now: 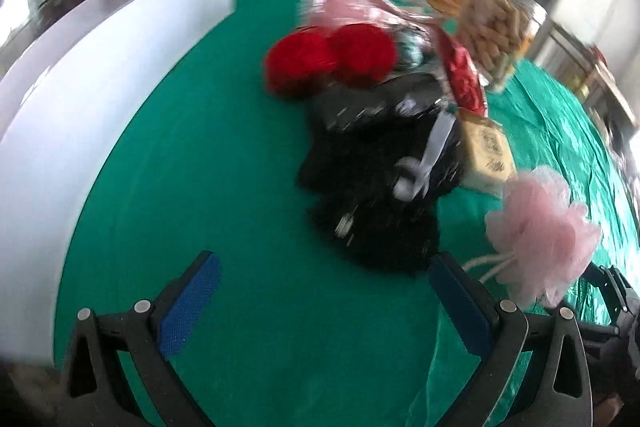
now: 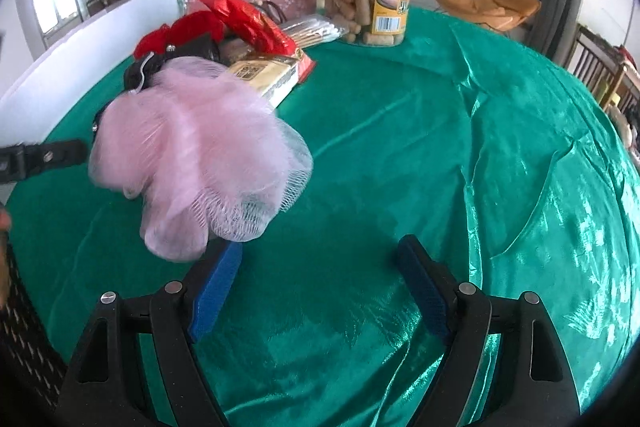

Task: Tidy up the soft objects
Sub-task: 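Grasp the pink mesh pouf with the right tool while the left tool reaches the black ribboned bundle, then close the left tool on the black ribboned bundle while the right tool lifts the pouf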

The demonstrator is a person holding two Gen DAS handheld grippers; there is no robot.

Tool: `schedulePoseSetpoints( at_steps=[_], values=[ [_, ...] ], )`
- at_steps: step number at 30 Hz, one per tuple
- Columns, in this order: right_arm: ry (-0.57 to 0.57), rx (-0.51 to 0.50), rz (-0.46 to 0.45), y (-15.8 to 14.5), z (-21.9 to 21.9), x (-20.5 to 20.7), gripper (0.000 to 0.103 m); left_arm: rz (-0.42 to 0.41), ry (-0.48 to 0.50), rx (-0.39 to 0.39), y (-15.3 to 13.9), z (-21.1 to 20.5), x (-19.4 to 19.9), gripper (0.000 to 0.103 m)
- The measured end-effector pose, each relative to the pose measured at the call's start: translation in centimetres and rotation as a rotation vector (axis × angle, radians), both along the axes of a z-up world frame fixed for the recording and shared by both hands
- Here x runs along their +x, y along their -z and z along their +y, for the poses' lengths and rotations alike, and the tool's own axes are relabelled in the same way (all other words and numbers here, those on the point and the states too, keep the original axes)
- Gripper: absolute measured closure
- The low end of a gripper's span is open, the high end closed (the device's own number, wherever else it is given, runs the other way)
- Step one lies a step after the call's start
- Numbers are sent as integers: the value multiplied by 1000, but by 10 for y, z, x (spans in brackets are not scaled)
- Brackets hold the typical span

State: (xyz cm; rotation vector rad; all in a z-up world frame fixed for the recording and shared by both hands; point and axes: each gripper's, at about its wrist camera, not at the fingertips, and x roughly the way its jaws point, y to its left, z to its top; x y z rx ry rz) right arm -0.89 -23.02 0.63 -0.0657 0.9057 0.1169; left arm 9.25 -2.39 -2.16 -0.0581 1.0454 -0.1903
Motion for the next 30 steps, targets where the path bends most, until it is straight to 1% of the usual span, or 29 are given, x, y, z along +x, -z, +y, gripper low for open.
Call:
schedulePoseSetpoints(
  at_steps=[2, 3, 4, 7, 9, 10, 11, 12, 14, 16, 18, 19, 20, 23, 24, 27, 30],
  values=[
    [1, 1, -2, 0, 2, 1, 19, 8, 51, -10, 0, -10, 15, 0],
    [2, 2, -3, 0, 2, 2, 19, 12, 72, -1, 1, -16, 24, 0],
    [2, 2, -4, 1, 2, 2, 19, 16, 83, 21, 3, -21, 32, 0],
    [2, 3, -4, 1, 2, 3, 19, 31, 90, 123, 10, -36, 52, 0],
    [3, 2, -5, 1, 2, 4, 19, 21, 86, 160, 10, -42, 56, 2],
    [3, 2, -5, 1, 2, 4, 19, 5, 77, 167, 8, -42, 56, 5],
    [2, 2, -5, 1, 2, 4, 19, -5, 65, 162, 7, -40, 56, 15],
    [2, 2, -5, 1, 2, 3, 19, -4, 46, 152, 7, -36, 54, 28],
    [2, 3, -5, 1, 2, 4, 19, 2, -17, 134, 6, -21, 48, 38],
    [2, 2, -5, 1, 2, 3, 19, -1, -78, 134, 4, 0, 38, 38],
    [3, 0, -6, 1, 2, 4, 20, 7, -85, 107, 4, 16, 25, 37],
    [2, -2, -7, 1, 2, 4, 20, 7, -74, 94, 5, 18, 20, 37],
    [2, -4, -8, 1, 3, 3, 20, 5, -57, 88, 6, 17, 16, 34],
    [0, -4, -9, 0, 3, 3, 21, 6, -7, 109, 10, 7, 16, 18],
    [-1, -2, -9, 0, 2, 3, 21, 8, -1, 110, 11, 3, 19, 14],
    [-4, 8, -14, -1, 1, 1, 21, 23, -3, 123, 18, -6, 28, 5],
    [-12, 4, -7, 0, 3, 2, 19, 18, -20, 169, 24, -12, 29, 0]
  ],
)
